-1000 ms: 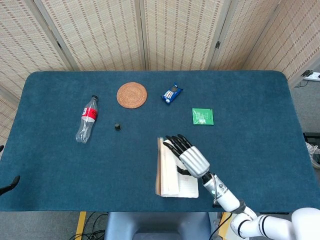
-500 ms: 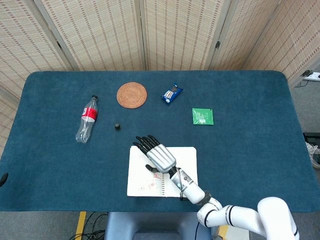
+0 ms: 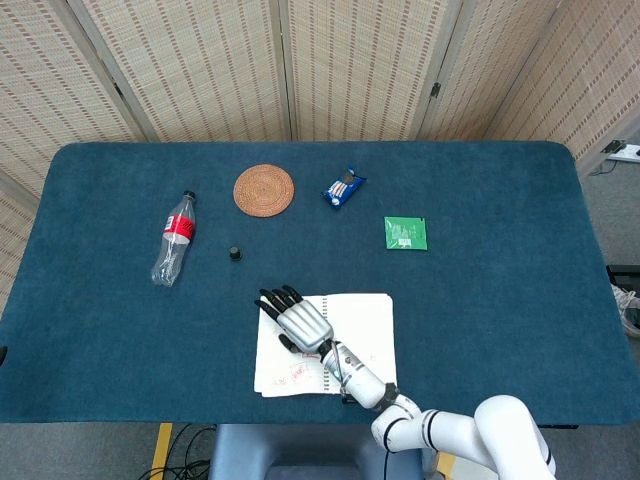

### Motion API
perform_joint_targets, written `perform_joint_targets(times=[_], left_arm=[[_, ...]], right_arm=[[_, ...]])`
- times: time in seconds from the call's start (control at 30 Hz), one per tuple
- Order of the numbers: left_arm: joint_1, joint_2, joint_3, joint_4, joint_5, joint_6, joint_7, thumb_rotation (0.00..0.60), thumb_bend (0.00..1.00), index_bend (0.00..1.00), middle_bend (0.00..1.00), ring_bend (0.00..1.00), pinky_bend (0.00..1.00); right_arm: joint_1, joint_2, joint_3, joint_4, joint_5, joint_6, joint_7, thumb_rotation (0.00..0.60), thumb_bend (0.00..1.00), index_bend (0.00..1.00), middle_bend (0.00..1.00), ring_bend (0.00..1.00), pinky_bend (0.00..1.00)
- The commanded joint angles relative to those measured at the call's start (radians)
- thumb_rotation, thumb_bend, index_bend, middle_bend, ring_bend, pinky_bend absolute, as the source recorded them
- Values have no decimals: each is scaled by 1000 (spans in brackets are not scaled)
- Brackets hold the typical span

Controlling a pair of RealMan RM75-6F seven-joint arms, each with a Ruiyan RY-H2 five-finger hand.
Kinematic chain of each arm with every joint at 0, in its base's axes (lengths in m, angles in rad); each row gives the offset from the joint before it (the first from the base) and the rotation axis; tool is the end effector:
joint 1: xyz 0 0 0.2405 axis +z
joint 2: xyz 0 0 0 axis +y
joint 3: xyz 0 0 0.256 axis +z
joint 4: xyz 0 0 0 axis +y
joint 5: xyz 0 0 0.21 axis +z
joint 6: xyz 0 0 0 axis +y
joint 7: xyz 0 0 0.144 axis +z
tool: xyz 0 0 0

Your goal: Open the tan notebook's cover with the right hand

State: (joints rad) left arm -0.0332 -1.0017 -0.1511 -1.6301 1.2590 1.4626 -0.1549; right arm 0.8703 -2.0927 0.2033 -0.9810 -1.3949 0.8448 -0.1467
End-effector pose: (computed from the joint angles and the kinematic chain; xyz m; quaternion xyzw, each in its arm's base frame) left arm -0.3458 0.1806 0.2225 -0.4713 -0.4358 -0.3888 0.6609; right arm -0.0600 -0.3086 -0.1678 0.7977 -0.3490 0.4088 0.2736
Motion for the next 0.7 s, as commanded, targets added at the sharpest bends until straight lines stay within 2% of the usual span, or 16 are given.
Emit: perform_joint_targets(times=[0.03, 0.13, 0.37, 0.5, 0.7], left_arm=[[-2, -2, 1, -2, 3, 0, 9, 600, 272, 101, 40, 27, 129], [-6, -6, 4, 0, 8, -3, 28, 600, 272, 101, 40, 27, 129], [-14, -18, 13, -7, 23, -4, 76, 600, 272, 101, 40, 27, 129], [-19, -29, 24, -15, 37, -2, 122, 600, 272, 101, 40, 27, 129], [-31, -50, 43, -24, 66, -8, 192, 600, 272, 101, 40, 27, 129]], right_arm=[[-11, 21, -7, -21, -11, 23, 3, 600, 353, 0, 0, 0, 0], [-29, 77, 2, -97, -31, 85, 4, 600, 353, 0, 0, 0, 0], [-129, 316, -3, -416, -46, 232, -133, 600, 350, 0, 0, 0, 0], [-205, 481, -29, -607, -47, 303, -209, 600, 348, 0, 0, 0, 0], [-342, 712, -96, -776, -54, 435, -310, 600, 336, 0, 0, 0, 0]])
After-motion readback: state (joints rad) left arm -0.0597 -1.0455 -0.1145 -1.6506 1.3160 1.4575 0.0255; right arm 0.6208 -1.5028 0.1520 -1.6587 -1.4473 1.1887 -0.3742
